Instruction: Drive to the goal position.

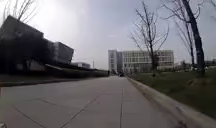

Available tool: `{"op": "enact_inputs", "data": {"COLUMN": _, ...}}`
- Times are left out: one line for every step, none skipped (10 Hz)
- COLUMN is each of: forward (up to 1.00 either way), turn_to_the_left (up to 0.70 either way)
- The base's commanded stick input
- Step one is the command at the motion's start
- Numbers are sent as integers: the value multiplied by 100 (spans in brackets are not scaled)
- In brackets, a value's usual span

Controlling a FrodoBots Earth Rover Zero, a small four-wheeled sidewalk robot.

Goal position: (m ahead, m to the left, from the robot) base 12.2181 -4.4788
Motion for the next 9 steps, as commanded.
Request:
{"op": "enact_inputs", "data": {"forward": 70, "turn_to_the_left": 0}}
{"op": "enact_inputs", "data": {"forward": 70, "turn_to_the_left": 0}}
{"op": "enact_inputs", "data": {"forward": 70, "turn_to_the_left": 0}}
{"op": "enact_inputs", "data": {"forward": 70, "turn_to_the_left": 0}}
{"op": "enact_inputs", "data": {"forward": 70, "turn_to_the_left": 0}}
{"op": "enact_inputs", "data": {"forward": 70, "turn_to_the_left": 0}}
{"op": "enact_inputs", "data": {"forward": 70, "turn_to_the_left": 0}}
{"op": "enact_inputs", "data": {"forward": 70, "turn_to_the_left": 0}}
{"op": "enact_inputs", "data": {"forward": 70, "turn_to_the_left": 0}}
